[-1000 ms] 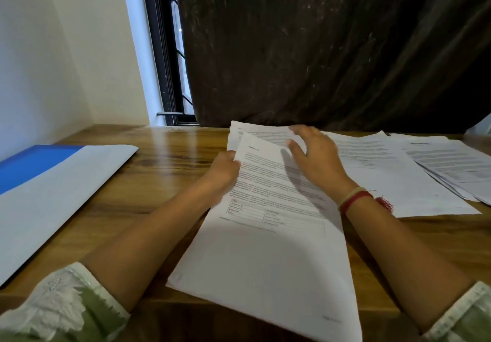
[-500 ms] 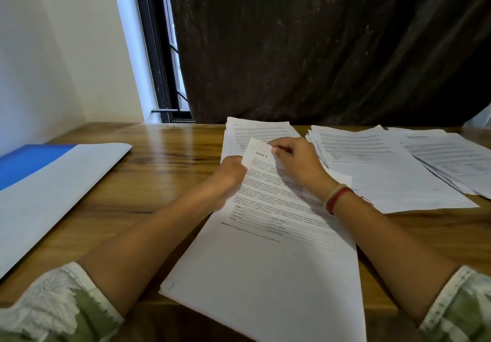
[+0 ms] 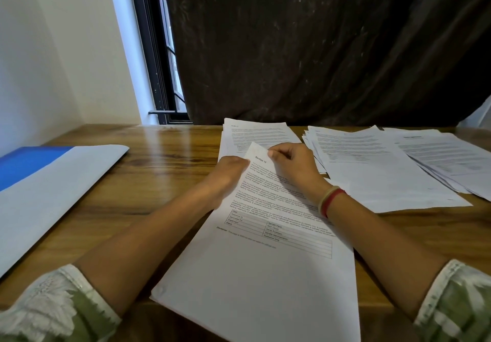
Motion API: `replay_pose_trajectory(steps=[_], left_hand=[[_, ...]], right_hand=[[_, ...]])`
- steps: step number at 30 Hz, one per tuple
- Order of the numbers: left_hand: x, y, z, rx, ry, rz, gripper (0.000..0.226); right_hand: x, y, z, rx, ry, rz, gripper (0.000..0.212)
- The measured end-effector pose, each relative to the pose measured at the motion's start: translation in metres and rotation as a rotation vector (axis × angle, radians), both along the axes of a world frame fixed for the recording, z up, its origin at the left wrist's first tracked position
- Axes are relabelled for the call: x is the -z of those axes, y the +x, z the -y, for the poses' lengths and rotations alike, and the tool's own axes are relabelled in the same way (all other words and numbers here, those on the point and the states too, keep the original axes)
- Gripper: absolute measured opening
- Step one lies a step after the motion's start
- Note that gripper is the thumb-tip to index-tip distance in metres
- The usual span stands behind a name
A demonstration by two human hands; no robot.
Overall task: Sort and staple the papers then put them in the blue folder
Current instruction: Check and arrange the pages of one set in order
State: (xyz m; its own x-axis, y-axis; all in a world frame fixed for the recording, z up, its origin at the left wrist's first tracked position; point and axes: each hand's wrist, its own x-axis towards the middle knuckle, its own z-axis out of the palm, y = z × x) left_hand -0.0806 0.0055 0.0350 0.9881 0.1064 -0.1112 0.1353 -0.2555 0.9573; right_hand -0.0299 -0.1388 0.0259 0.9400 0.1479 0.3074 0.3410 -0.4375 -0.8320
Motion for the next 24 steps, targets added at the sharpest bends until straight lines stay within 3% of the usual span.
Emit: replay_pose_trajectory(steps=[6, 10, 13, 18, 24], left_hand=[[0.011, 0.009, -0.010, -0.108, -0.112, 0.105, 0.015], [0.012, 0.010, -0.007, -0.118, -0.125, 0.157, 0.014], [0.013, 0.011, -0.006, -0.114, -0.110, 0.183, 0.017], [0.015, 0.012, -0.009, -0.102, -0.137, 0.188, 0.017], [0.018, 0.012, -0.009, -0.035, -0.122, 0.174, 0.018]], right_hand=[[0.004, 0.004, -0.003, -0.023, -0.043, 0.072, 0.015], [0.003, 0.003, -0.002, -0.029, 0.009, -0.008, 0.010], [0.003, 0.002, -0.001, -0.045, 0.041, -0.034, 0.007], [0.002, 0.002, -0.001, -0.051, 0.078, -0.006, 0.020], [0.002, 0.004, 0.000, -0.014, 0.077, -0.018, 0.015]])
